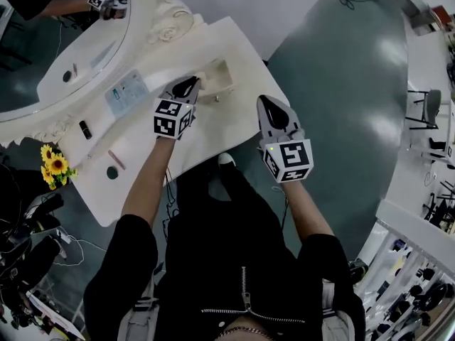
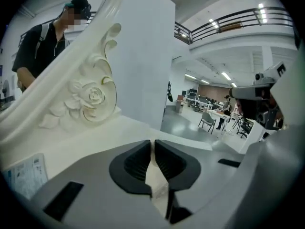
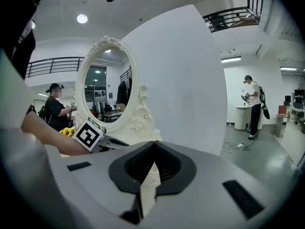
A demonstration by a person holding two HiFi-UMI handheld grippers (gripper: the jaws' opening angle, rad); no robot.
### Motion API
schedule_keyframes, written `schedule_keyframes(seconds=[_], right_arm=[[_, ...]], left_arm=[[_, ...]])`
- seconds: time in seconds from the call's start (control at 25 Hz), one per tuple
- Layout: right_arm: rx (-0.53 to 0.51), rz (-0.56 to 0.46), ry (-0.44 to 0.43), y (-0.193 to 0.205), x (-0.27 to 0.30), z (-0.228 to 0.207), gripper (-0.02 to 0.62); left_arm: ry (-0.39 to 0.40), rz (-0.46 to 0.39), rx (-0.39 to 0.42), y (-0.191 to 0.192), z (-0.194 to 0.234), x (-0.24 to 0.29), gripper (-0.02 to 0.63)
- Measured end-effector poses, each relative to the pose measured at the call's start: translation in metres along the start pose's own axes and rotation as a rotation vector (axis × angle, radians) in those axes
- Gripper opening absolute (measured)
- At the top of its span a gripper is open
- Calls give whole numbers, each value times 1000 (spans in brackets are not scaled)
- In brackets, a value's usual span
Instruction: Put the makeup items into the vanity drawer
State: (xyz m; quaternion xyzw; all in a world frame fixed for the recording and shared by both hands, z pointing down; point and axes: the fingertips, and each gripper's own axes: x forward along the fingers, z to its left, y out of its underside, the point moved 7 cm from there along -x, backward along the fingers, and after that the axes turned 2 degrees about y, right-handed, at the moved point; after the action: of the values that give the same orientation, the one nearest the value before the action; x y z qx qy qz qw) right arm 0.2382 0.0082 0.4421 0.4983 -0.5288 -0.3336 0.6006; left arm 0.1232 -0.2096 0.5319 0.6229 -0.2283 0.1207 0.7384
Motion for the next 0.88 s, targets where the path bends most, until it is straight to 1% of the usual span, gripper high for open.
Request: schedule_keyframes(seconds=[0.12, 0.36, 0.52, 0.6, 0.68, 0.72, 0.8, 0.88], right_arm=[[14, 24, 18, 11, -3, -3, 6], [36, 51, 43, 25, -5, -5, 6], [40, 59, 50, 28, -9, -7, 6], [40, 61, 51, 30, -11, -7, 6], [39, 60, 50, 30, -12, -6, 6], [38, 59, 50, 29, -12, -6, 6], [38, 54, 49, 27, -13, -6, 6], [37, 47, 47, 24, -13, -6, 6]], left_arm=[[5, 55, -11, 11, 1, 18, 41], [-11, 137, -41, 28, 9, 38, 46], [-4, 177, -37, 35, 6, 45, 79], [-10, 172, -32, 37, 5, 43, 81], [-15, 153, -35, 35, 5, 40, 114], [-23, 133, -38, 32, 5, 37, 129], [-42, 78, -43, 23, 5, 29, 130], [-51, 31, -44, 12, 4, 20, 150]])
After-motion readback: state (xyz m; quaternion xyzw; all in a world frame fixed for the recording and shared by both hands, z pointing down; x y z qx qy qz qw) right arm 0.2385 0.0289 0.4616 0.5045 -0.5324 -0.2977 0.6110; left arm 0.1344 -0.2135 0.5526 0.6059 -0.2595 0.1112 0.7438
